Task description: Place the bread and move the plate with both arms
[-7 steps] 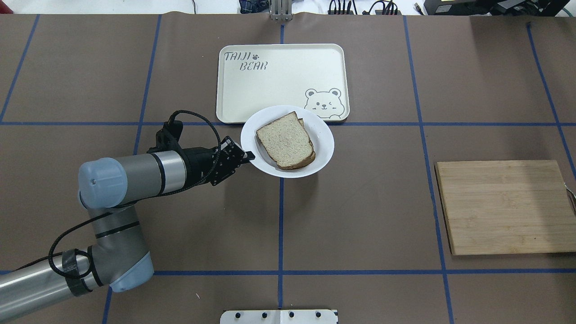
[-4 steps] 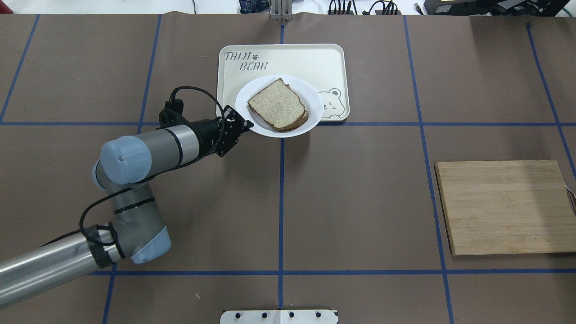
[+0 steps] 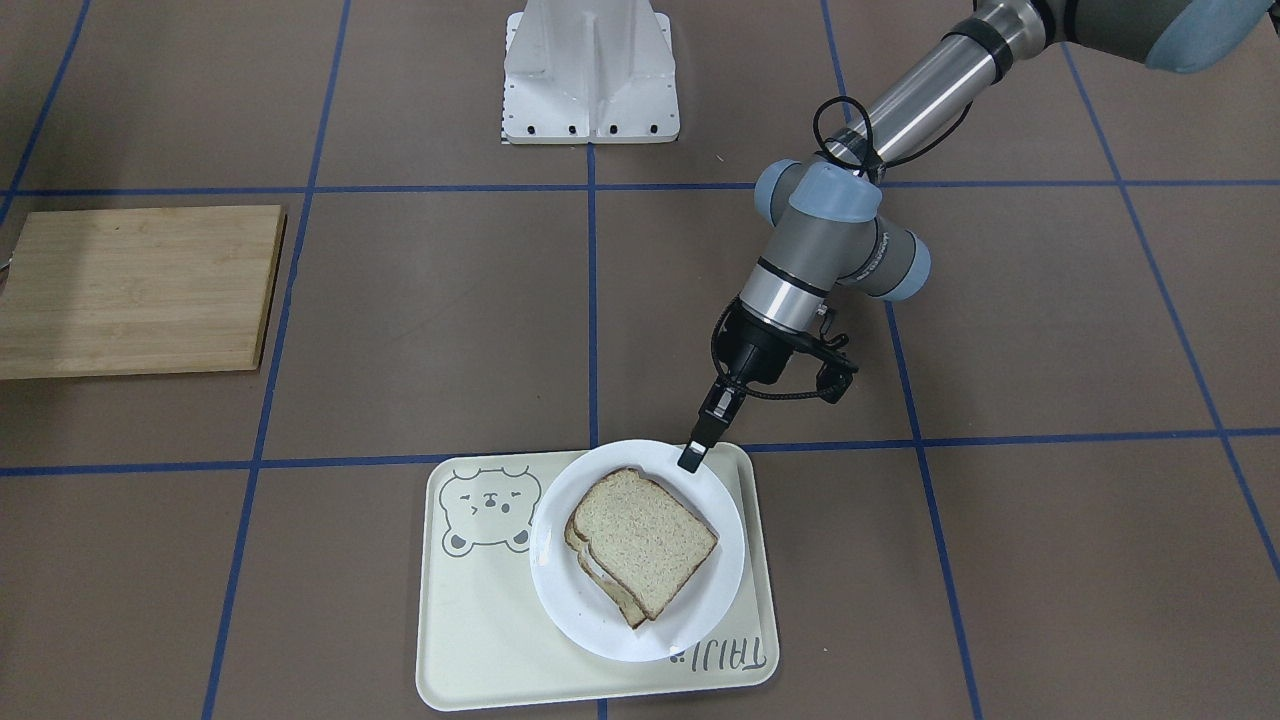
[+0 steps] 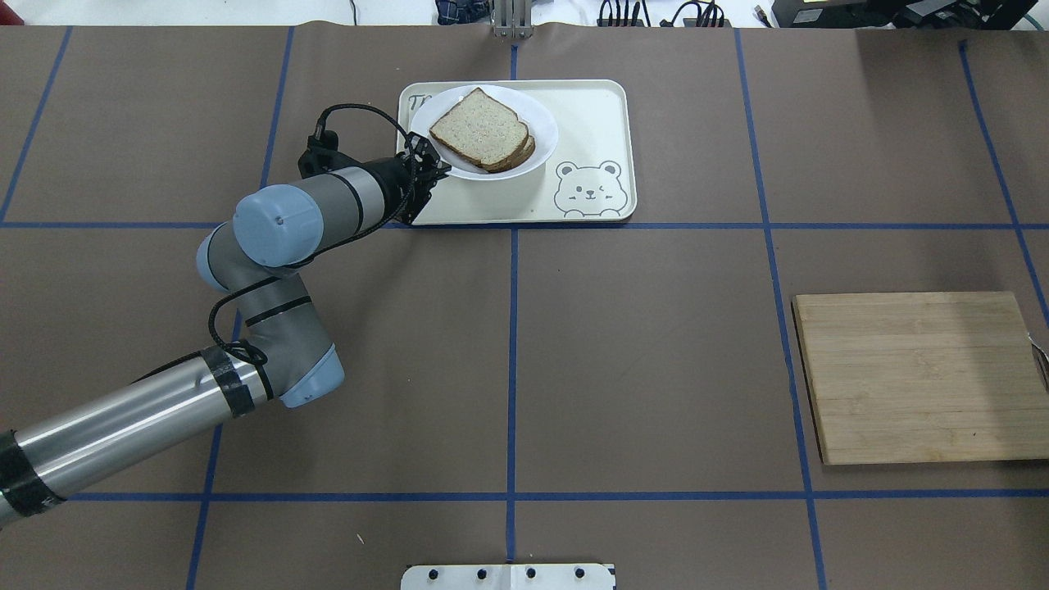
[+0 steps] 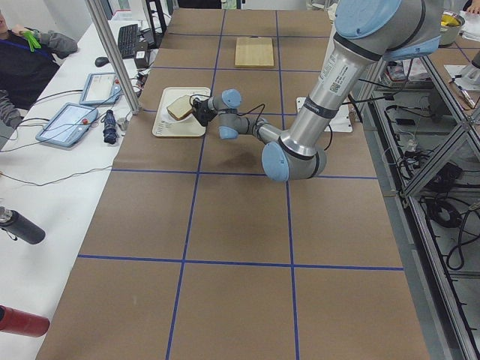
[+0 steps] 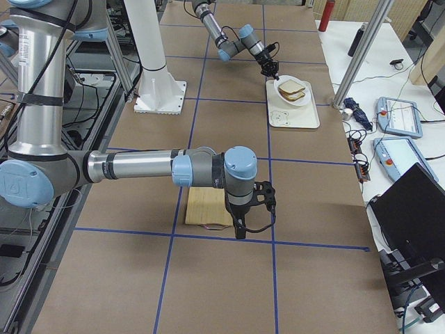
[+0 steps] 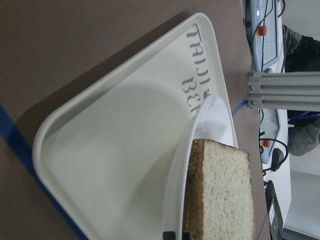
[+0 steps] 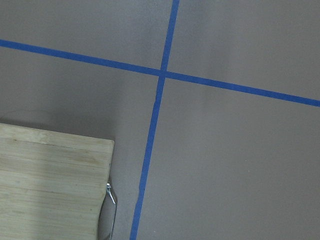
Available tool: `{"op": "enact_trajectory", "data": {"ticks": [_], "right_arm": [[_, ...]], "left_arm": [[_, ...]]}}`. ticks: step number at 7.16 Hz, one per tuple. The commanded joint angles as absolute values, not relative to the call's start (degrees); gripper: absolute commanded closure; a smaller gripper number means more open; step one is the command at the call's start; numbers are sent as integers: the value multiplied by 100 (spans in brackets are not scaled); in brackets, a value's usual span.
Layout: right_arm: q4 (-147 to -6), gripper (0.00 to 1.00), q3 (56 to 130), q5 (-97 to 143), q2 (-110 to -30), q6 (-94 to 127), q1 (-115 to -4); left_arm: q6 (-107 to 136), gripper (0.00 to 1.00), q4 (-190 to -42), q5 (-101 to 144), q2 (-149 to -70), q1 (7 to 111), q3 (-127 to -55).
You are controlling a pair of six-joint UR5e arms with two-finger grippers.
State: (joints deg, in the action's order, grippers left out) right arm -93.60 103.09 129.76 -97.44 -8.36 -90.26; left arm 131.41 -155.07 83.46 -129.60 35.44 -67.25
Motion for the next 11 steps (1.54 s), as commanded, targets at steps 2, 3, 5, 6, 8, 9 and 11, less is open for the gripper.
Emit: {"op": "enact_trajectory", "data": {"ticks": [2, 3, 5, 6, 8, 9, 11], "right_arm": [[-9360, 0, 10310, 12973, -9738, -835, -9026], [-9360, 0, 10310, 12973, -9730, -835, -9026], [-9360, 0, 10310, 12973, -9729, -835, -9026], [-9360, 0, 10310, 12973, -9729, -835, -9026], [-9360, 0, 10257, 12981, -9721, -817, -9026], [-9360, 0, 10257, 12981, -9721, -791, -9026], [-9352, 0, 10257, 12990, -9782, -844, -9026]], "left_arm": [[13087, 100, -15504, 8200, -13351, 3446, -6161], [13000, 68, -15487, 8209, -13342, 3384, -6187], [12159, 29, -15478, 8270, -13080, 3366, -6589], [11946, 18, -15469, 8497, -12843, 3366, -6922], [11744, 2, -15103, 9357, -12386, 3410, -7756], [10750, 1, -14395, 9708, -12010, 3419, -8474], [7682, 2, -12316, 10063, -11227, 3419, -9768]]}}
